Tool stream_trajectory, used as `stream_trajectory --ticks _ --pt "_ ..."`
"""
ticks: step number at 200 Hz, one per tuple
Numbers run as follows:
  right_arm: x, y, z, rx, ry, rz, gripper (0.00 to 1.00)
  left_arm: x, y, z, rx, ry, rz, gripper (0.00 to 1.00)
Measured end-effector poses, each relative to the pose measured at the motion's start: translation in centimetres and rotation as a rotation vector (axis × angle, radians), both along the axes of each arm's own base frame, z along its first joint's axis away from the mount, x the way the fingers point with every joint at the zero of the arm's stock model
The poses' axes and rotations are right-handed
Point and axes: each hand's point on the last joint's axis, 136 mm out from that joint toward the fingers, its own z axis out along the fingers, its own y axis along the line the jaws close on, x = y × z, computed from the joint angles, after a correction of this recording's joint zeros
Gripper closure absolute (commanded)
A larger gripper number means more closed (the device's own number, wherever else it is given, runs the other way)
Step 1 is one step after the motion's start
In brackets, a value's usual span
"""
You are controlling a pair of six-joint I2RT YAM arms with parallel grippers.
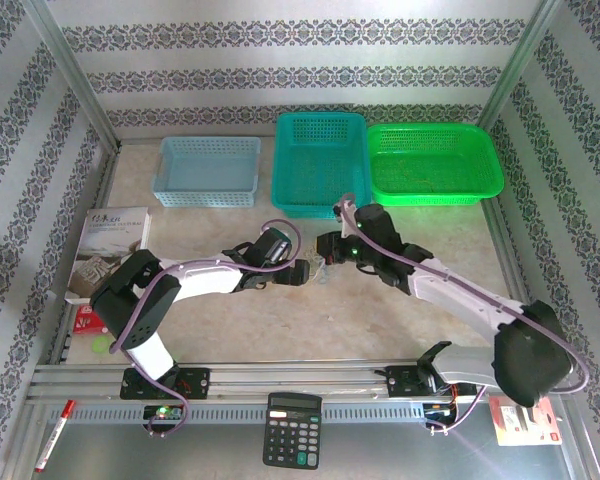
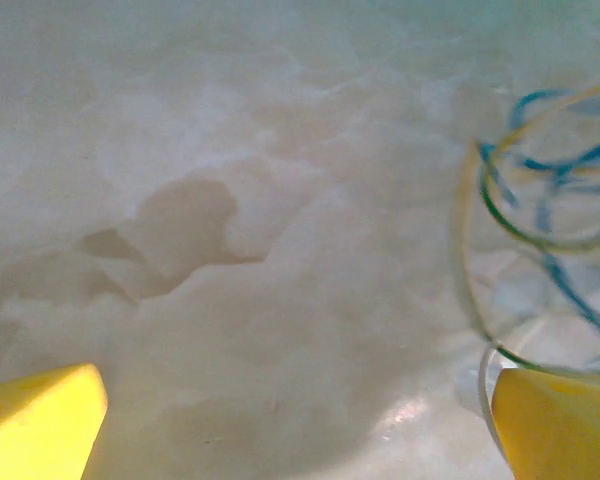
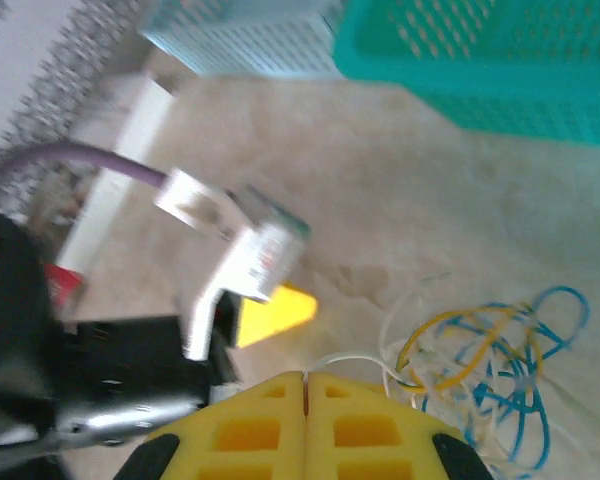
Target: Untangle the cables
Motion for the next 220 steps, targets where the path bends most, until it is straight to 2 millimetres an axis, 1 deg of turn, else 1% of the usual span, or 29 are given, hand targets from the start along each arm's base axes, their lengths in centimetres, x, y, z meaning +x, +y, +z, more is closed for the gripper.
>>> stream_trajectory --ticks 20,36,47,62,90,140,162,183,198,209,220 --pt "0.0 0.0 3.3 0.058 -0.064 0.011 1.0 0.0 0.5 -0.1 0.014 -0.009 0.019 0.0" --pt "-0.3 0.1 5.2 0.091 -0.101 0.021 1.0 -0.1 1.1 -0.2 0.029 -0.015 0.033 0.0" --pt "-0.3 0.0 5.9 0.104 -0.116 0.023 1.0 -0.1 1.4 -0.2 0.04 -0.017 0.041 0.0" --pt "-0.3 0.0 6.0 0.107 -0.119 0.024 1.0 -0.4 2.1 -0.3 0.066 -0.014 0.052 0.0" --pt "-0.2 -0.4 5.0 0.101 -0.112 0.015 1.0 -0.9 3.5 0.2 0.105 -0.012 0.074 0.0" --pt "-0.2 -0.4 1.3 0.071 -0.054 0.017 1.0 -0.8 6.6 3.5 0.076 -0.063 0.16 0.0" --pt "-0.1 0.1 0.8 0.076 -0.045 0.034 1.0 -0.8 7.5 4.5 0.054 -0.076 0.19 0.0" --pt "0.0 0.4 0.8 0.086 -0.047 0.048 1.0 -0.8 7.6 5.3 0.033 -0.089 0.195 0.0" --pt "-0.1 0.5 0.6 0.085 -0.058 0.055 1.0 -0.8 7.5 5.5 0.024 -0.091 0.195 0.0" --pt "-0.2 0.3 -0.2 0.072 -0.062 0.054 0.87 -0.8 7.4 5.5 0.018 -0.087 0.192 0.0" --pt "-0.4 -0.3 -2.1 0.041 -0.043 0.041 0.77 -0.9 7.2 5.5 0.008 -0.079 0.187 0.0"
